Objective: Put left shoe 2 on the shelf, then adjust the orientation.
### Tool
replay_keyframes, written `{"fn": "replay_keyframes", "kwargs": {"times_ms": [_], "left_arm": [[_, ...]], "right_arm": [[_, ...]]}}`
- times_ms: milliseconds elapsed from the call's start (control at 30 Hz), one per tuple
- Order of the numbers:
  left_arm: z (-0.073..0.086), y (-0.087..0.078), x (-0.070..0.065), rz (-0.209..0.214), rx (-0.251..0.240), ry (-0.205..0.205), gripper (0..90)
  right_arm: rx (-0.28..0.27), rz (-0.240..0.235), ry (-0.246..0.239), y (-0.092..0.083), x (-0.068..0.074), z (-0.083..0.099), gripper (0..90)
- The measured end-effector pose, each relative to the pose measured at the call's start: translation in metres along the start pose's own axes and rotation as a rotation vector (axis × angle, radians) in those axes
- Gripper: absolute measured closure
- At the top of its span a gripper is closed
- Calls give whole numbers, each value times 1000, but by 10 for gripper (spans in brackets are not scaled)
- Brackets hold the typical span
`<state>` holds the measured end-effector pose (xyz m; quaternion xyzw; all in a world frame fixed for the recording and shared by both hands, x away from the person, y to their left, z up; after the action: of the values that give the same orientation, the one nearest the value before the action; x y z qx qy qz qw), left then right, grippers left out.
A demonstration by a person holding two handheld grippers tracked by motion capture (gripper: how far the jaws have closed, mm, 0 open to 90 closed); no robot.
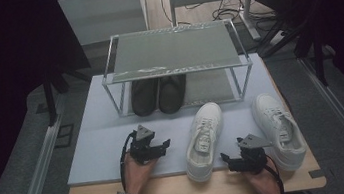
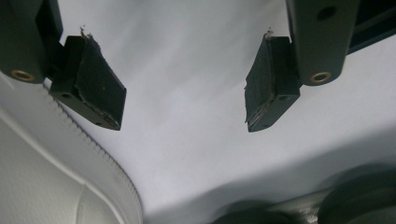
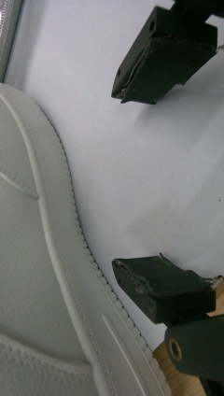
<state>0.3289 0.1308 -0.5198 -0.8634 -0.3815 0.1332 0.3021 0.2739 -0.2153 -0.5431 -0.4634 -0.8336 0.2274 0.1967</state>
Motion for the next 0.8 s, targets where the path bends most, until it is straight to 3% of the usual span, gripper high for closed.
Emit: {"fn": "replay_keyframes", "kwargs": {"times_ms": [467,600,767,800], "left_arm": [[31,-23,-4,-36,17,-20,214],[43,-25,-7,-54,25,-12,204],[51,-24,-12,-89,-21,44,189],[51,-24,-13,-92,-22,39,184]], "right_arm": [[3,-1,4,-2,1,-1,141],[7,-5,9,-5,0,-3,142],[19,-21,27,-10,2,-6,140],[21,-25,30,-11,2,-6,135]]}}
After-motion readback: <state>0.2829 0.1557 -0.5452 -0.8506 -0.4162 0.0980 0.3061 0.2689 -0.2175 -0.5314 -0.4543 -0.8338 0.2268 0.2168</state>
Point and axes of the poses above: each handheld gripper's, and its own axes: y roughly forward along the jaws, z roughly out of its underside, x roughly to its left, the point moved 1 cm from there along y, roughly forward along the jaws, and after that the axes turned 8 degrees about y, right-handed, at the moved point
